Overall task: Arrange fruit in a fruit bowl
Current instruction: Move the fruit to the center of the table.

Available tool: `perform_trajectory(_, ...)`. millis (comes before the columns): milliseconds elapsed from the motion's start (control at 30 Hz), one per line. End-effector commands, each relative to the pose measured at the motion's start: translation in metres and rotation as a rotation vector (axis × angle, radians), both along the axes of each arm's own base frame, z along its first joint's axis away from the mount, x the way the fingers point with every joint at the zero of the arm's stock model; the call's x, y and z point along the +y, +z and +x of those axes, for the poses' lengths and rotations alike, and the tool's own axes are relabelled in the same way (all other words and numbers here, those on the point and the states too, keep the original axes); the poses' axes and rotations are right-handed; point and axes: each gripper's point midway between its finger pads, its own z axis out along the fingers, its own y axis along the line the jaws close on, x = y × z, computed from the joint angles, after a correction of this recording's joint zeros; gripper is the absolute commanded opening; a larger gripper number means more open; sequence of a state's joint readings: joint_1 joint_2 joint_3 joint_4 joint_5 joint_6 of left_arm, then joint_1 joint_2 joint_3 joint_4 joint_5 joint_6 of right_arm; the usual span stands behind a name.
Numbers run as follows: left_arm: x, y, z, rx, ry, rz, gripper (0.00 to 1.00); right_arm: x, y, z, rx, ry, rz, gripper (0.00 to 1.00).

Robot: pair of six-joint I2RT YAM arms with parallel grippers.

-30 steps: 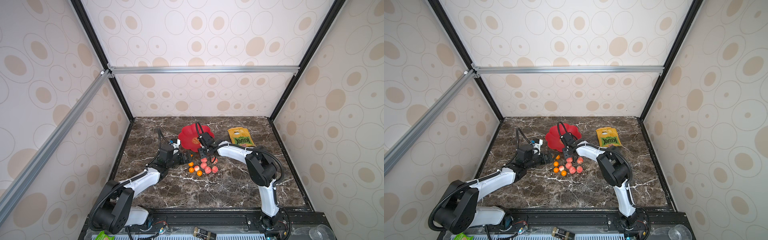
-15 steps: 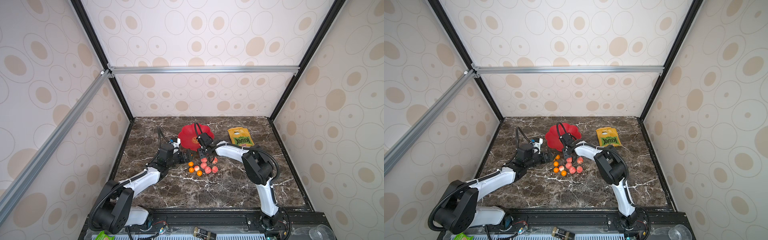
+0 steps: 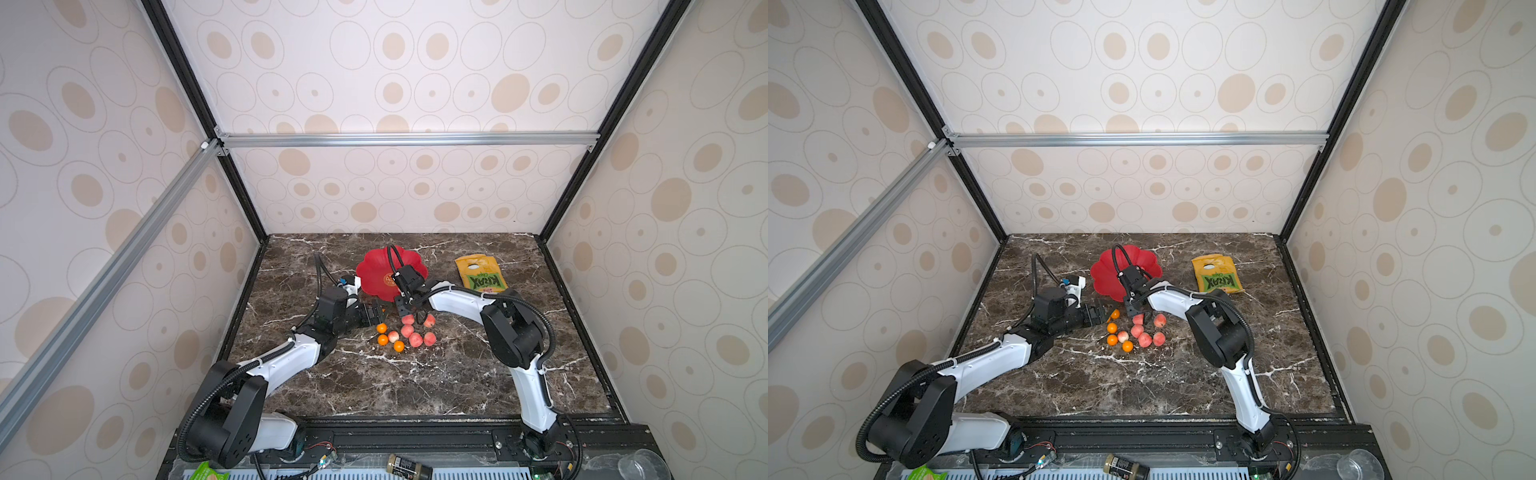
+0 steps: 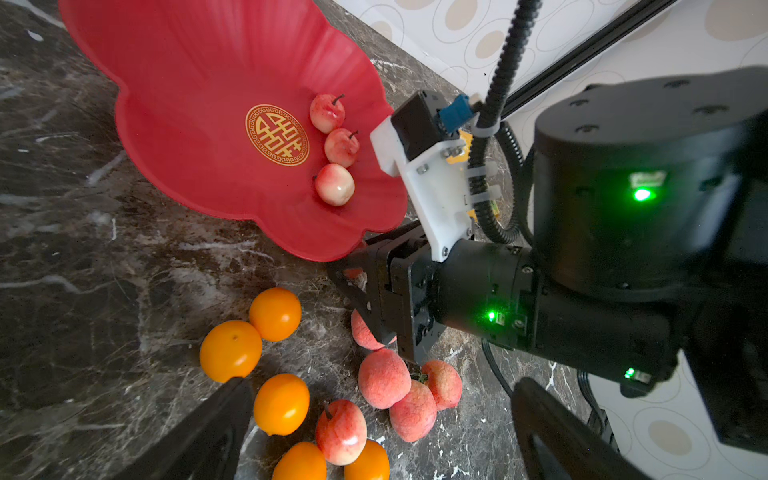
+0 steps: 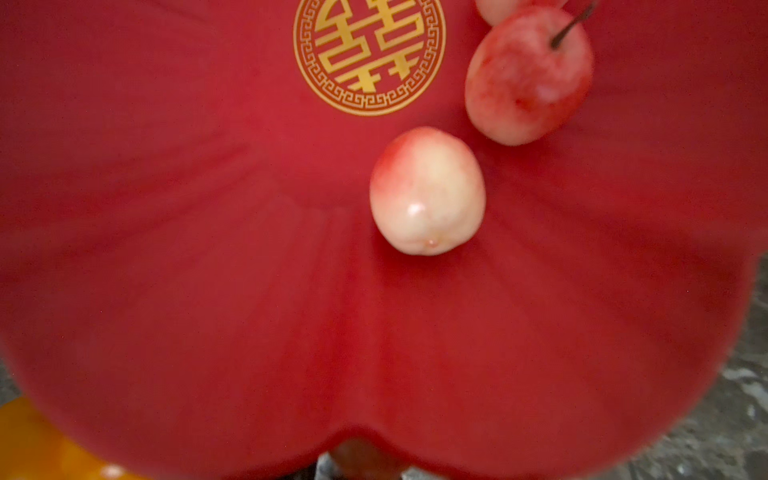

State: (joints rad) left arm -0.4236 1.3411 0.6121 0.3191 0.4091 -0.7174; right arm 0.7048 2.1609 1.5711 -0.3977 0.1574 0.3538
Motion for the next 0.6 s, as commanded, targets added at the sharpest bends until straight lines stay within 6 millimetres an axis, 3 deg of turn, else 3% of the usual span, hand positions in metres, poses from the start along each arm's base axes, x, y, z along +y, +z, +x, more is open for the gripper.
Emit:
perform_trajectory(0, -0.0055, 0.0163, 0.0076, -0.040, -0.003, -0.017, 0.98, -0.0021, -0.0027, 0.0047, 0.003, -0.012, -0.014, 0.49)
perform_trajectory(567, -0.0051, 0.0178, 0.0073, -0.044, 0.000, -0.021, 0.98, -0.0034, -0.0022, 0.0035, 0.011, -0.007, -0.018, 0.45)
